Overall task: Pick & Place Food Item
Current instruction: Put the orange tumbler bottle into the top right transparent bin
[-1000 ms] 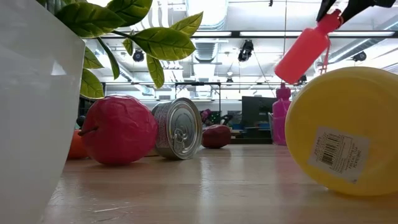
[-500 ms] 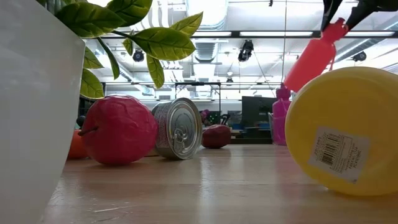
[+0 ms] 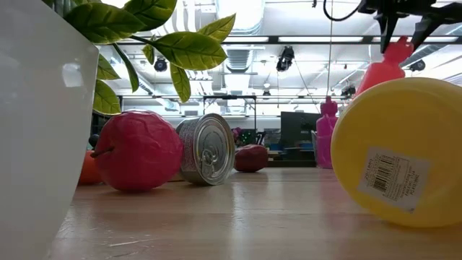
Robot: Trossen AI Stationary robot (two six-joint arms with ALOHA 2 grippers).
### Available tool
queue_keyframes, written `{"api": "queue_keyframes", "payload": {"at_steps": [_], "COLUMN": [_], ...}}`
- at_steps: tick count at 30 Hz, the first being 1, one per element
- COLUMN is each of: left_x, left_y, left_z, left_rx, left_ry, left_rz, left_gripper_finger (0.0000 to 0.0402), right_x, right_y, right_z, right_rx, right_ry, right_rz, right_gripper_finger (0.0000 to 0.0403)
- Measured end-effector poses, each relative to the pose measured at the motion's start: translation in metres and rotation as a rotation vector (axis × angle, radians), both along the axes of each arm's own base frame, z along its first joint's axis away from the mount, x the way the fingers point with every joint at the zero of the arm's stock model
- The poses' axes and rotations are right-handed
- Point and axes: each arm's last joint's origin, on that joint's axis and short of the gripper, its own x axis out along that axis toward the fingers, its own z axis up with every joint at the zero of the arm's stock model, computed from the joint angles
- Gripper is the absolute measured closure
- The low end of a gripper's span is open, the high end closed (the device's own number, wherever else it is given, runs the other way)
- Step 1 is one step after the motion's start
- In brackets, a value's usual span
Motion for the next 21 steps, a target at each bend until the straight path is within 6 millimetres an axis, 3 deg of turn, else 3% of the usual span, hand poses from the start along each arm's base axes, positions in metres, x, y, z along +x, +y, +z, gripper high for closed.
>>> {"api": "queue_keyframes", "payload": {"at_steps": [21], "left_x": [0.000], "left_y": [0.000], "left_z": [0.000], "left_rx": [0.000], "left_ry": [0.000], "left_rz": [0.000], "left_gripper_finger": [0.0402], "right_x": [-0.011], "right_y": [-0.034], "right_z": [-0.023], "right_rx": [0.220], "right_ry": [0.014], "right_rz": [-0.231], "right_gripper_finger": [0.0184]}}
